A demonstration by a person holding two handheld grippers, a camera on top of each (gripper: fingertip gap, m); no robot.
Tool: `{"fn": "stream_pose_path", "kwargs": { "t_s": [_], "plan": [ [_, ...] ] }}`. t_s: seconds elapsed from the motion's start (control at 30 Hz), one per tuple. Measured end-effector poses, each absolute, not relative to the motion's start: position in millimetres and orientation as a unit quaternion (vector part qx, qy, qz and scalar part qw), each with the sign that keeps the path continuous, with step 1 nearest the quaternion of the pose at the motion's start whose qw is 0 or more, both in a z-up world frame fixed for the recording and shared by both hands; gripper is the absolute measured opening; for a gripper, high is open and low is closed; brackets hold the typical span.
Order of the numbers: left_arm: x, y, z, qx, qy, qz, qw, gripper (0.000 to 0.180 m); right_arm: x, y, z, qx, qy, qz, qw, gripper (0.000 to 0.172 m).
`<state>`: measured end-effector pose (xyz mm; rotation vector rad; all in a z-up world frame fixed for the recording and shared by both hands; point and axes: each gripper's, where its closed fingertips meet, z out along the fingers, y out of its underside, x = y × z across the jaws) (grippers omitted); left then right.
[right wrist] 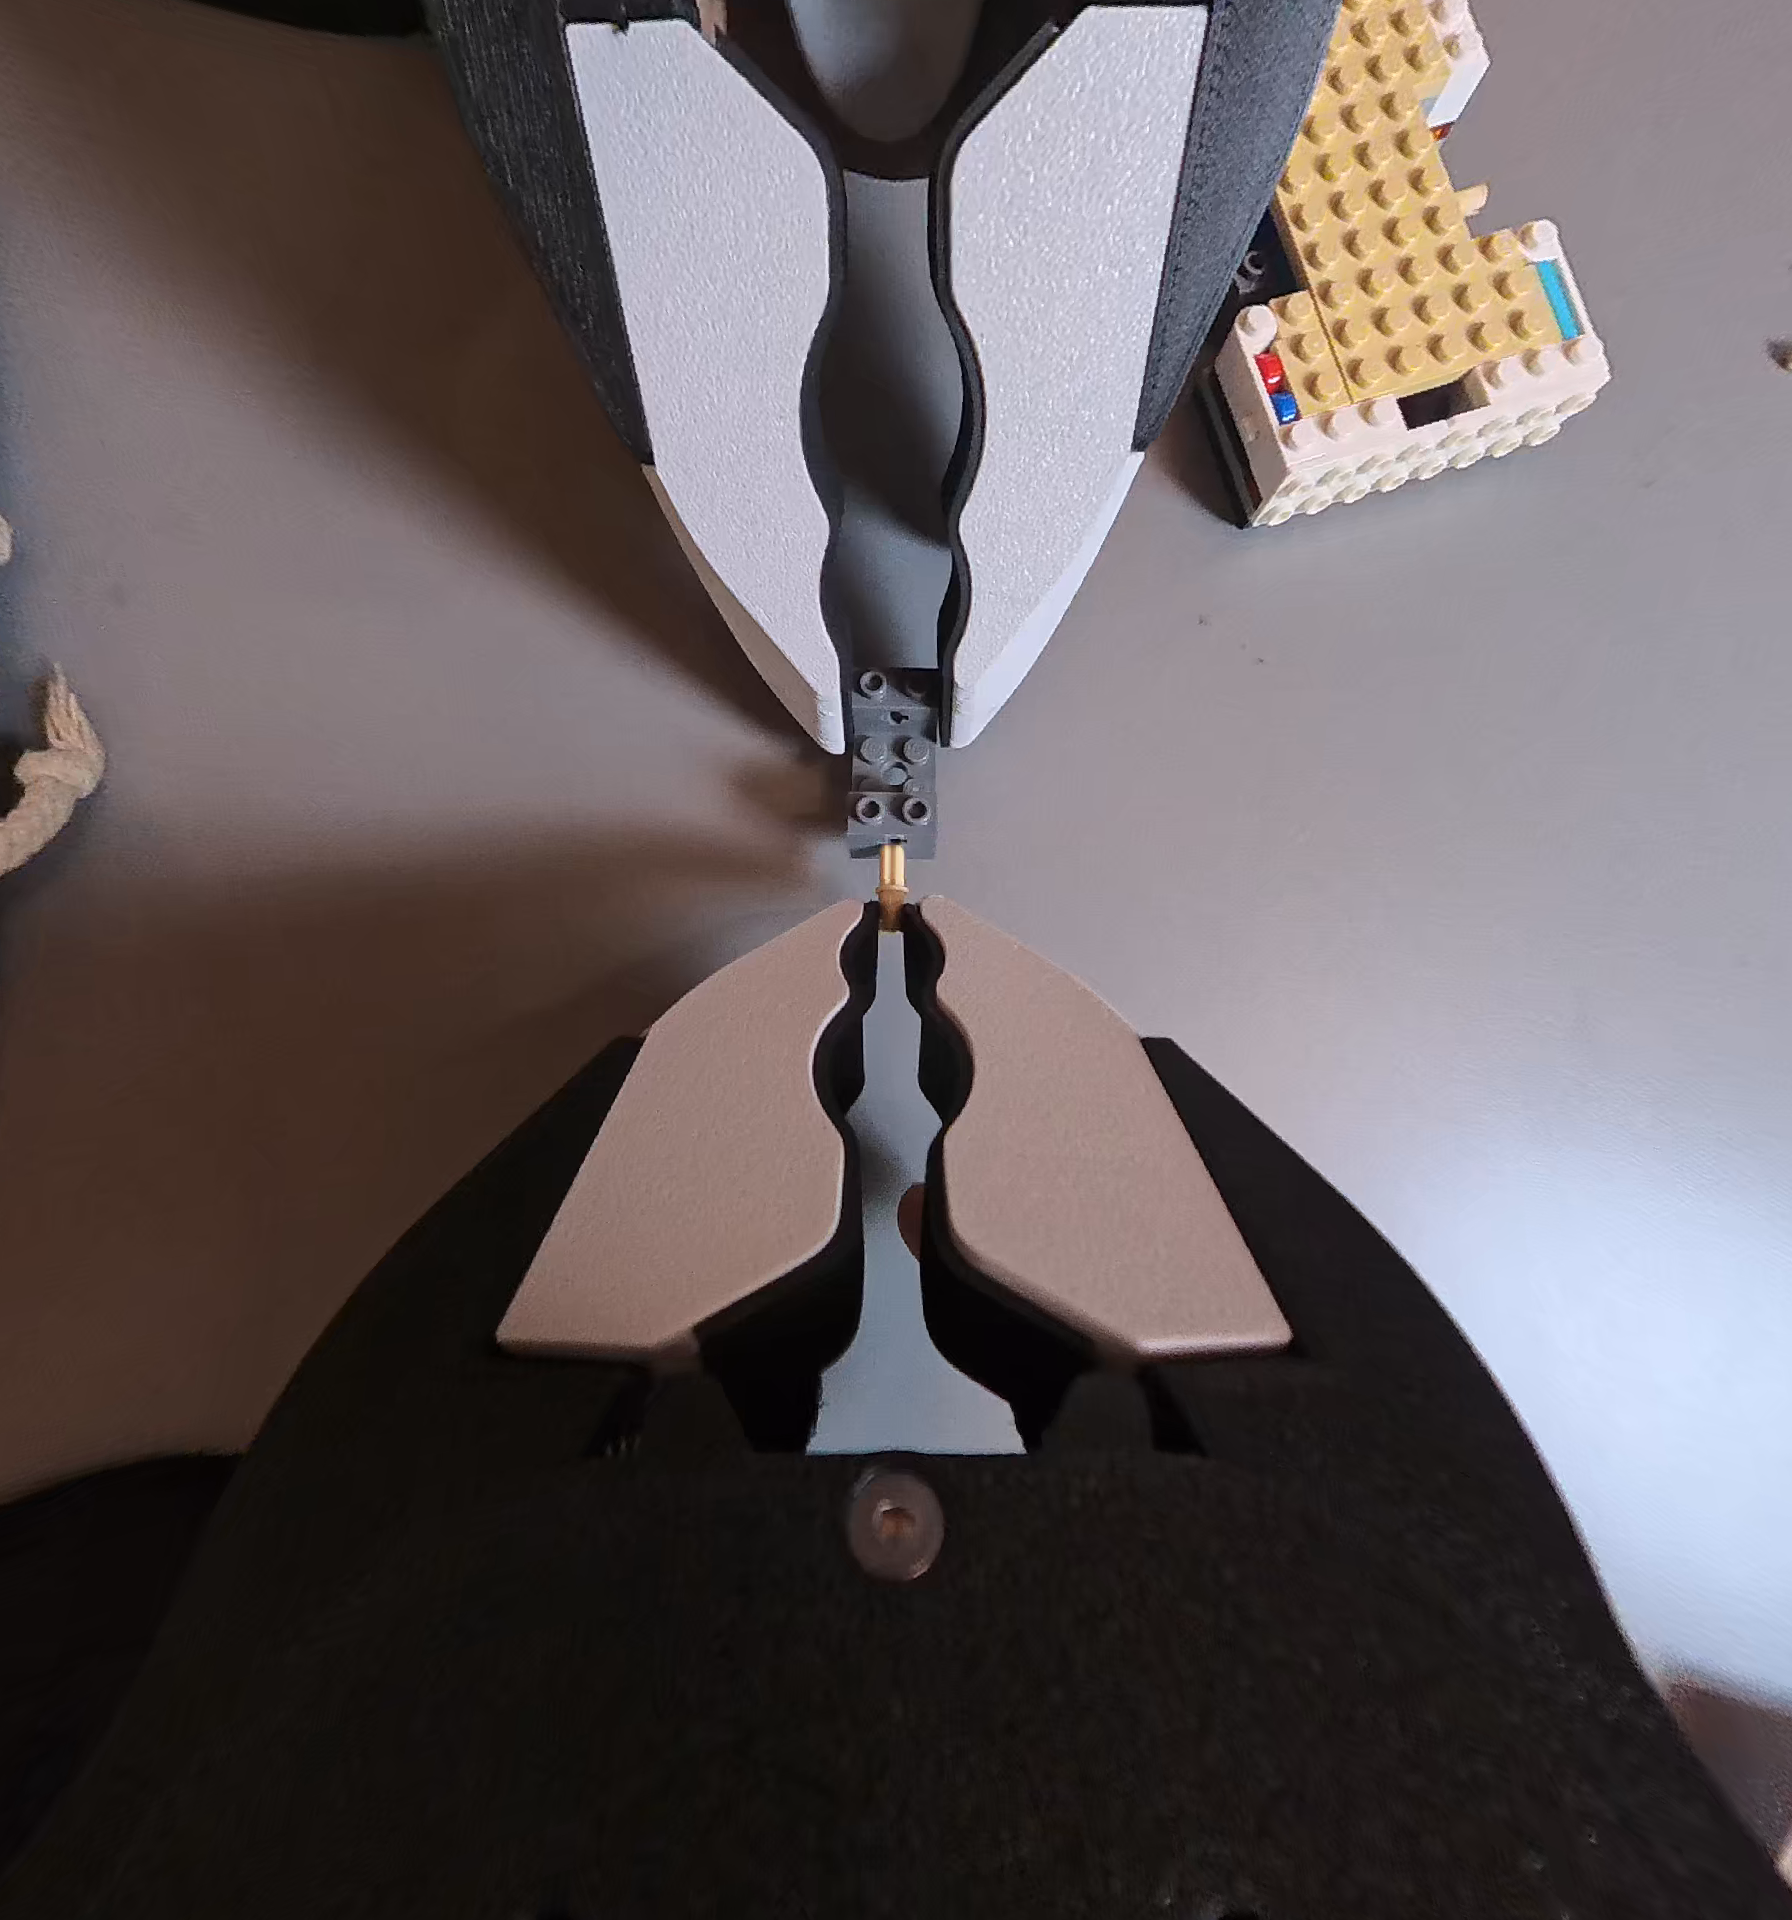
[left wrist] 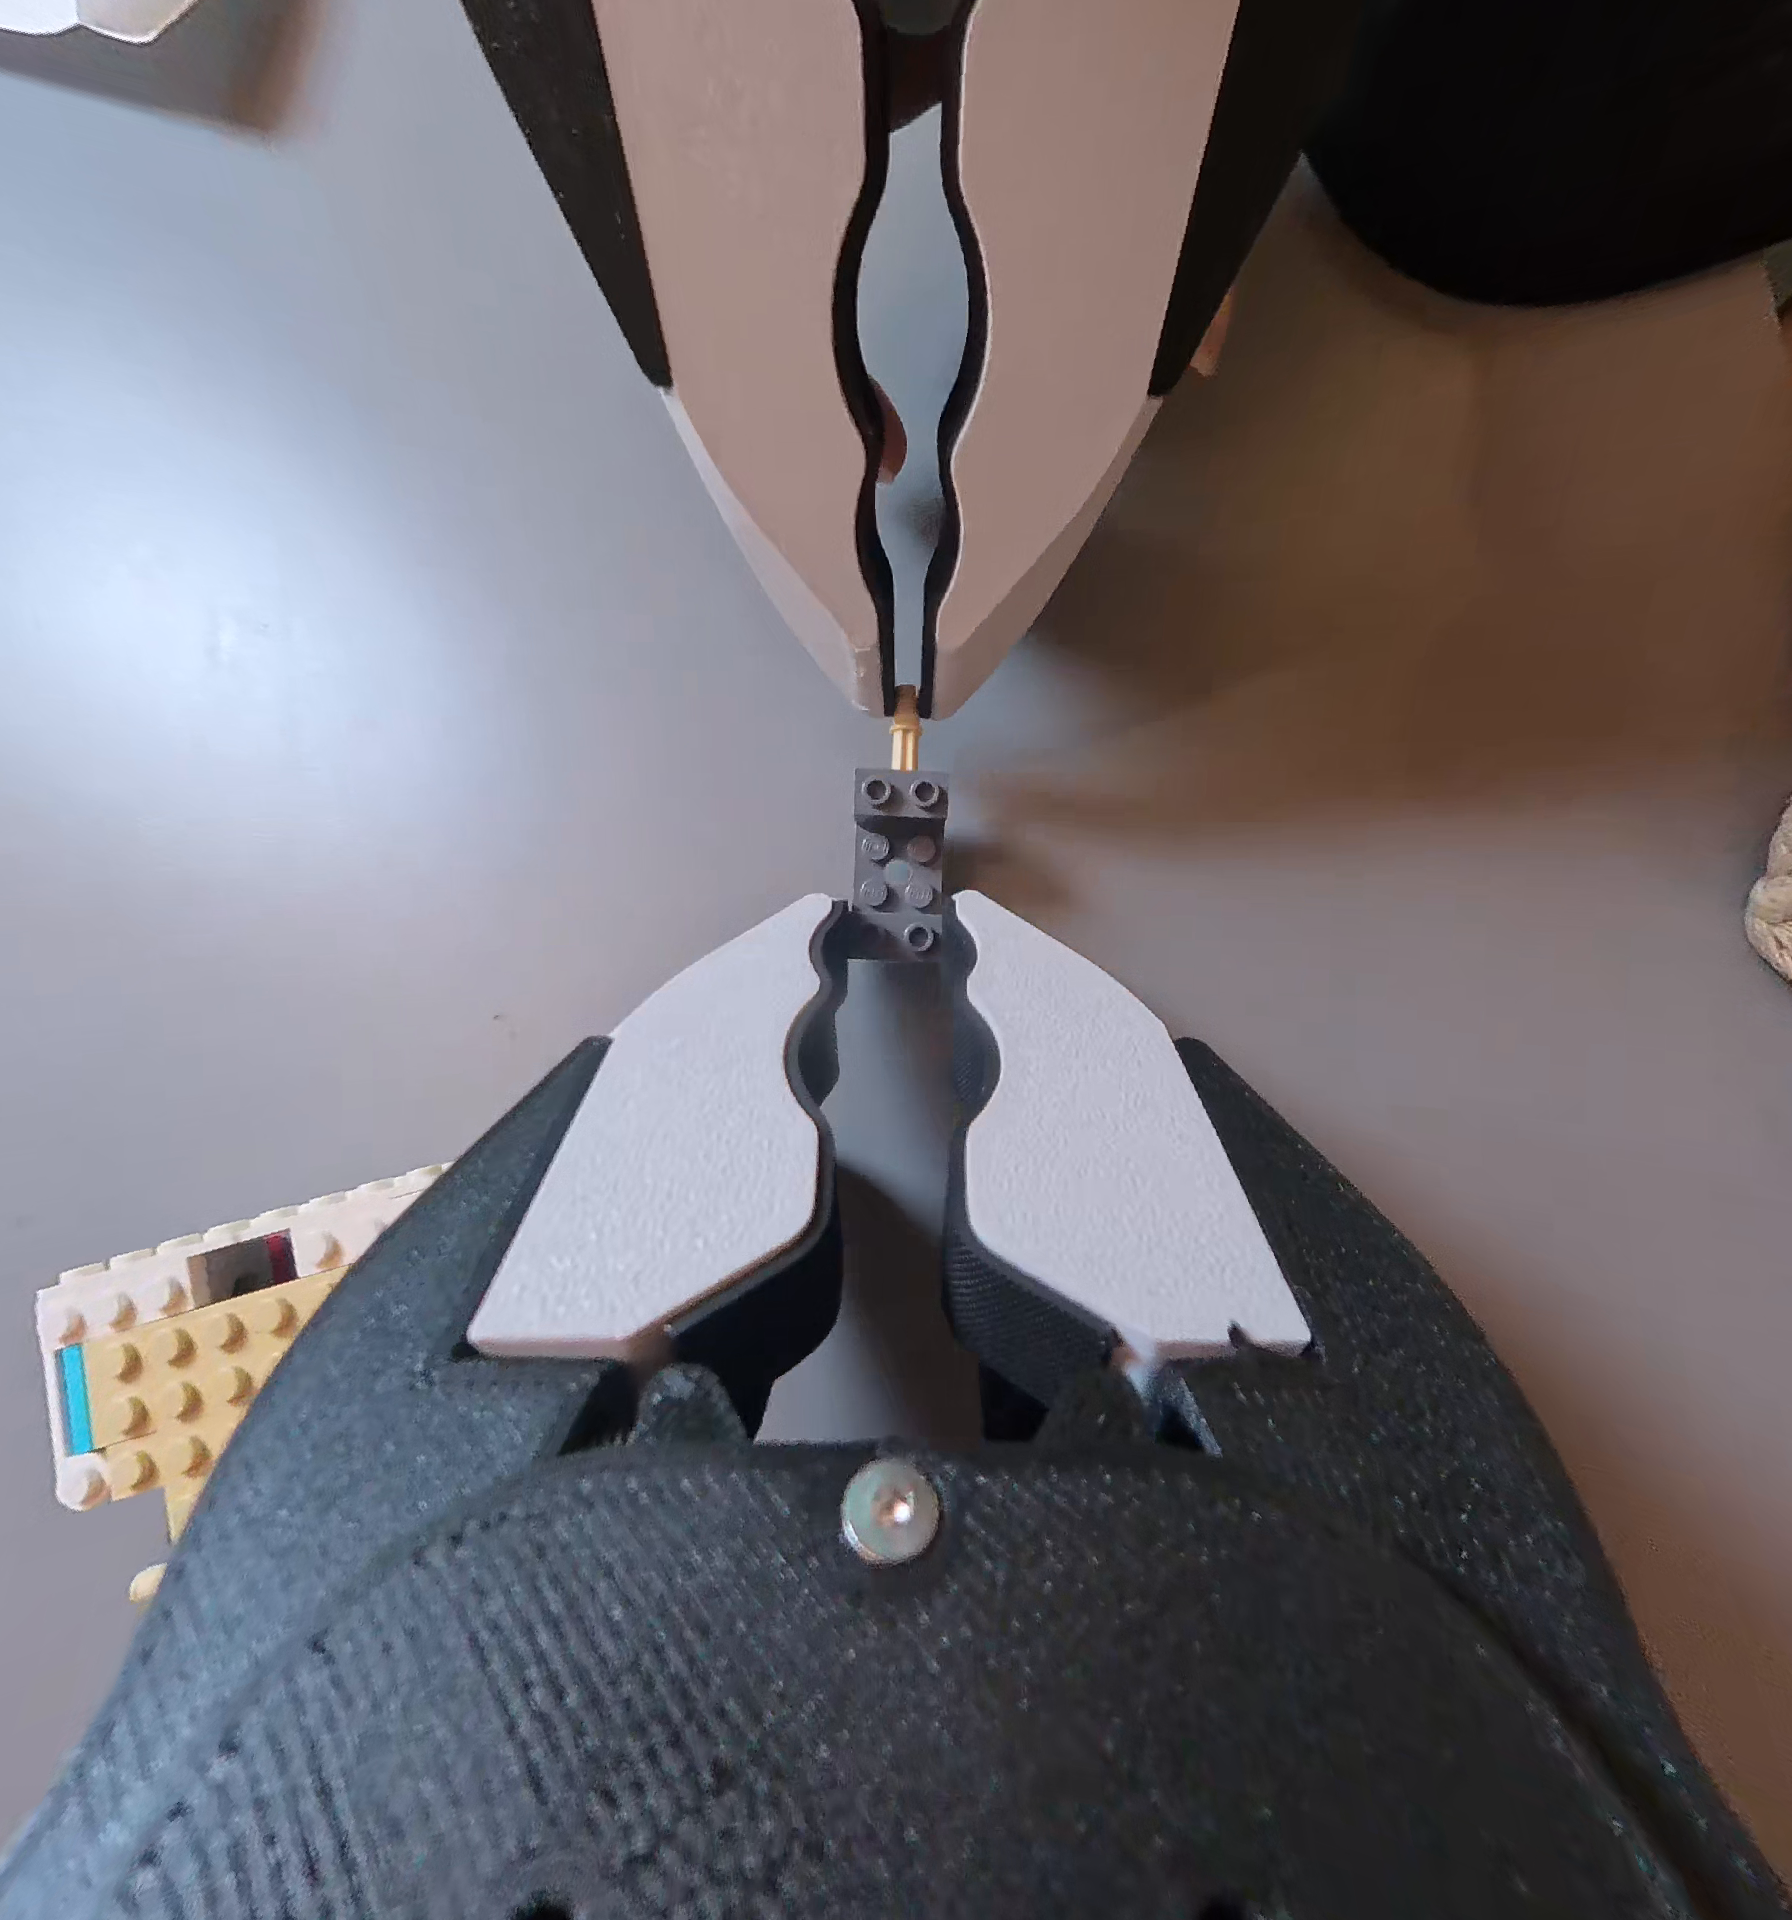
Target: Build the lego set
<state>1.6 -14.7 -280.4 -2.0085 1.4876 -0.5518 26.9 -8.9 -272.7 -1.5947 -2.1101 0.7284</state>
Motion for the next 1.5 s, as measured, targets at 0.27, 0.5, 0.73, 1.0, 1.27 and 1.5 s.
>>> {"fn": "stream_pose_path", "kwargs": {
  "t_s": [0.27,0.5,0.73,1.0,1.27,1.5],
  "plan": [
    [1.0,-17.2,-283.8,-0.755,0.557,-0.209,0.275,0.017,25.7,-10.1,-274.7,-0.571,-0.753,0.261,0.196,0.004],
    [1.4,-18.3,-283.8,-0.758,0.554,-0.215,0.270,0.017,25.7,-10.7,-275.4,-0.557,-0.763,0.247,0.216,0.005],
    [1.0,-20.5,-283.5,-0.766,0.542,-0.233,0.255,0.017,24.8,-11.0,-275.8,-0.534,-0.777,0.213,0.256,0.004],
    [1.1,-22.1,-282.3,-0.786,0.512,-0.260,0.227,0.017,22.9,-11.4,-272.7,-0.494,-0.794,0.174,0.309,0.005],
    [4.1,-22.7,-279.9,-0.788,0.502,-0.272,0.229,0.016,22.1,-12.0,-272.4,-0.479,-0.788,0.170,0.347,0.004],
    [5.8,-22.5,-279.7,-0.786,0.509,-0.262,0.236,0.016,22.6,-12.8,-272.2,-0.488,-0.773,0.183,0.360,0.004]
  ]
}}
